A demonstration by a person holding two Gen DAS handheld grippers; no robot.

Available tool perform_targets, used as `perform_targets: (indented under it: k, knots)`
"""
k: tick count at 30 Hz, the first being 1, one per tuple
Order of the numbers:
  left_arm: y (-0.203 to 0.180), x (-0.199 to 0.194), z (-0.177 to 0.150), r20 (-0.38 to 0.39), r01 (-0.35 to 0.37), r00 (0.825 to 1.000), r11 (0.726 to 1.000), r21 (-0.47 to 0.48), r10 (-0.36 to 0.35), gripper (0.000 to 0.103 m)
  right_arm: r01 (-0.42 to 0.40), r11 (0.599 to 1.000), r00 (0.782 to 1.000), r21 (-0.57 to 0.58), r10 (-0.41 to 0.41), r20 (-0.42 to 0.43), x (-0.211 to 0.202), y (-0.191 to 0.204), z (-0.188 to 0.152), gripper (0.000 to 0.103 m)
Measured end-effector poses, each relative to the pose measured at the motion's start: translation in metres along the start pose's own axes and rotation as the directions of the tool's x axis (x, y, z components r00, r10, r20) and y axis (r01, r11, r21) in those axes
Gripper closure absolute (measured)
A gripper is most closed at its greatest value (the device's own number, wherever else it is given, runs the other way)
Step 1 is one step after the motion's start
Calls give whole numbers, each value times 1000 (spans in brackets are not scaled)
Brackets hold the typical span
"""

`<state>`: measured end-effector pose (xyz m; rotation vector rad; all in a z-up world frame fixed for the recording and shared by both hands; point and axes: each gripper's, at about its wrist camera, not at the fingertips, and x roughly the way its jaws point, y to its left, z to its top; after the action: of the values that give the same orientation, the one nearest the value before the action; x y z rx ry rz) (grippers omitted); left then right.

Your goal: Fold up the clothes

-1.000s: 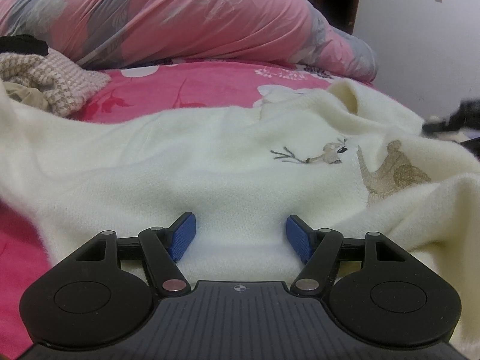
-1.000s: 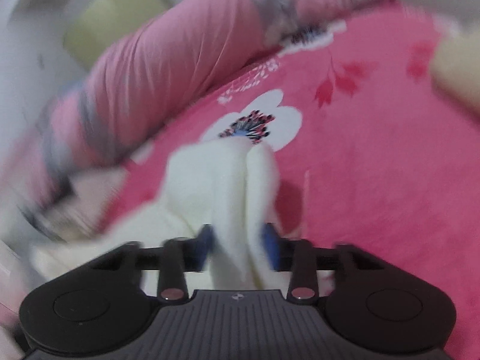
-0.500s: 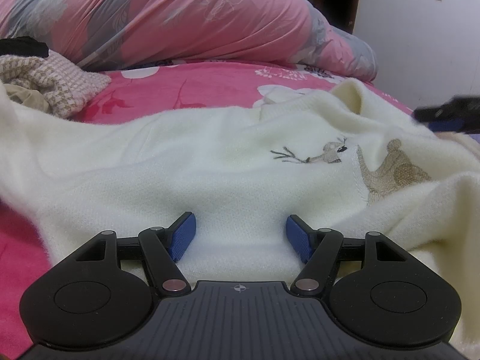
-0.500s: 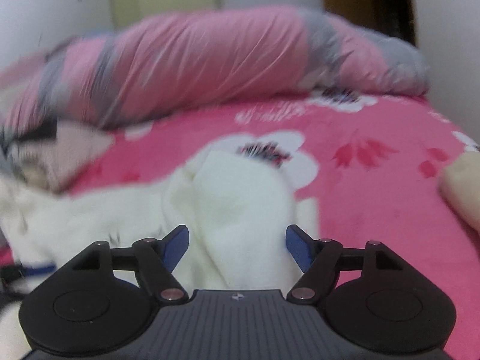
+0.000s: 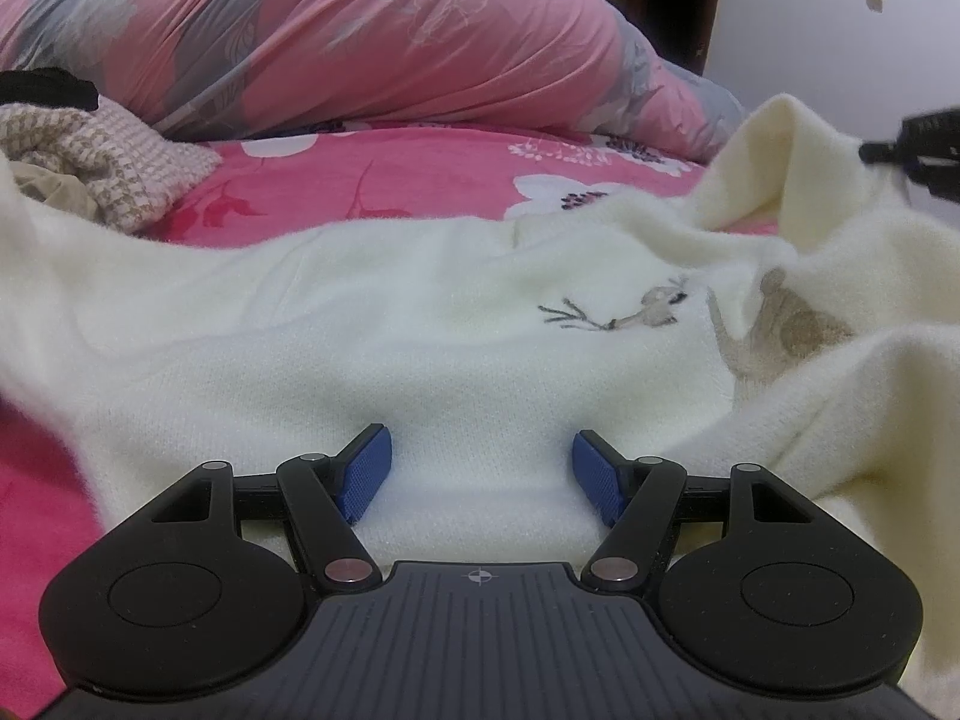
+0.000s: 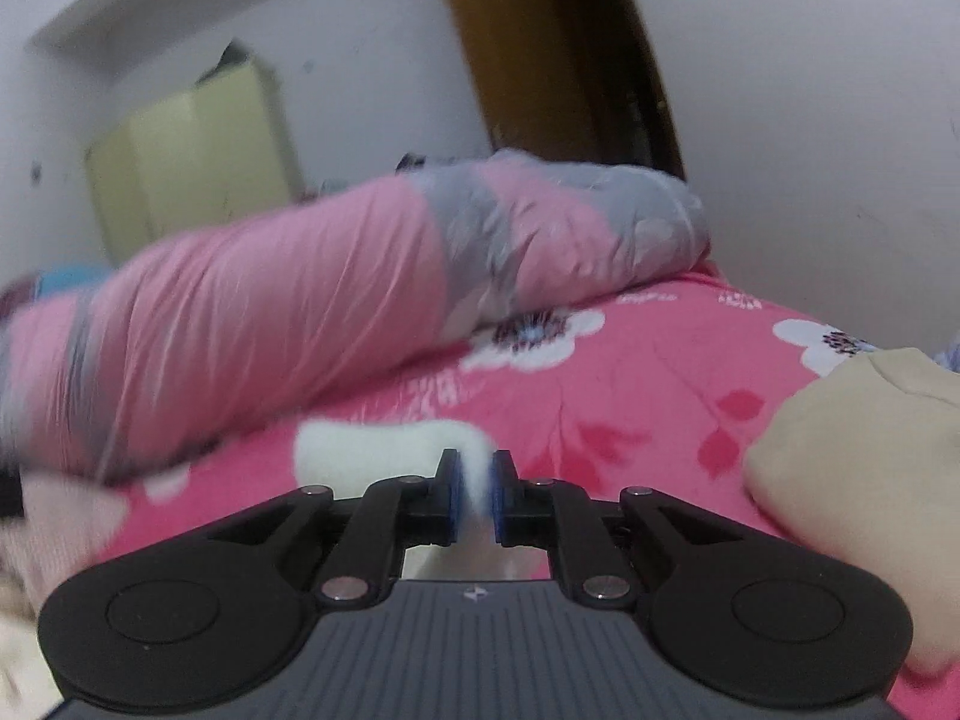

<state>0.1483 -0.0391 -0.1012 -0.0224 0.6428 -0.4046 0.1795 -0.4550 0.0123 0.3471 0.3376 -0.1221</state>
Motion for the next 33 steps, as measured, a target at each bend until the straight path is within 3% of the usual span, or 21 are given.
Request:
perform_targets:
  k: [6, 9, 11, 13, 15, 16, 18, 19, 23, 27, 29, 33]
  knots:
    - [1, 0, 0, 4, 11, 1000, 1000, -14, -11, 35, -71, 994, 994, 82, 64, 88, 15, -5, 31, 93]
    - [1, 0, -1, 7, 14, 1000, 1000, -18, -14, 35, -26, 994, 996, 108, 16, 92, 17, -21, 16, 93]
    - [2, 0, -1, 9, 15, 1000, 1000, -18, -15, 35, 52, 990, 997, 129, -59, 46, 21, -45, -3, 93]
    - [1, 0, -2, 11, 17, 1000, 1000, -17, -16, 35, 147, 973, 988, 176, -135, -79, 31, -80, -31, 92]
    - [1, 0, -2, 11, 18, 1000, 1000, -16, -18, 35, 239, 945, 953, 224, -185, -238, 41, -119, -59, 91]
    - [2, 0, -2, 12, 19, 1000, 1000, -17, -19, 35, 253, 930, 945, 268, -179, -273, 39, -131, -65, 90]
    - [2, 0, -2, 14, 20, 1000, 1000, -18, -19, 35, 226, 908, 953, 352, -132, -272, 24, -145, -69, 81]
    - [2, 0, -2, 15, 19, 1000, 1000, -18, -19, 35, 220, 903, 955, 368, -122, -270, 16, -146, -66, 72]
    - [2, -1, -1, 12, 17, 1000, 1000, -17, -16, 35, 236, 910, 960, 340, -163, -228, -20, -139, -39, 60]
    - [1, -7, 4, 8, 10, 1000, 1000, -22, -10, 35, 150, 948, 982, 281, -109, -155, -54, -110, -12, 57]
    - [3, -16, 8, 20, 0, 1000, 999, -35, 1, 35, 84, 971, 990, 222, -57, -127, -62, -88, 2, 50]
    - [12, -42, 33, 91, 5, 996, 998, -62, 1, 35, -92, 995, 982, 43, 98, -159, -54, -26, 9, 44]
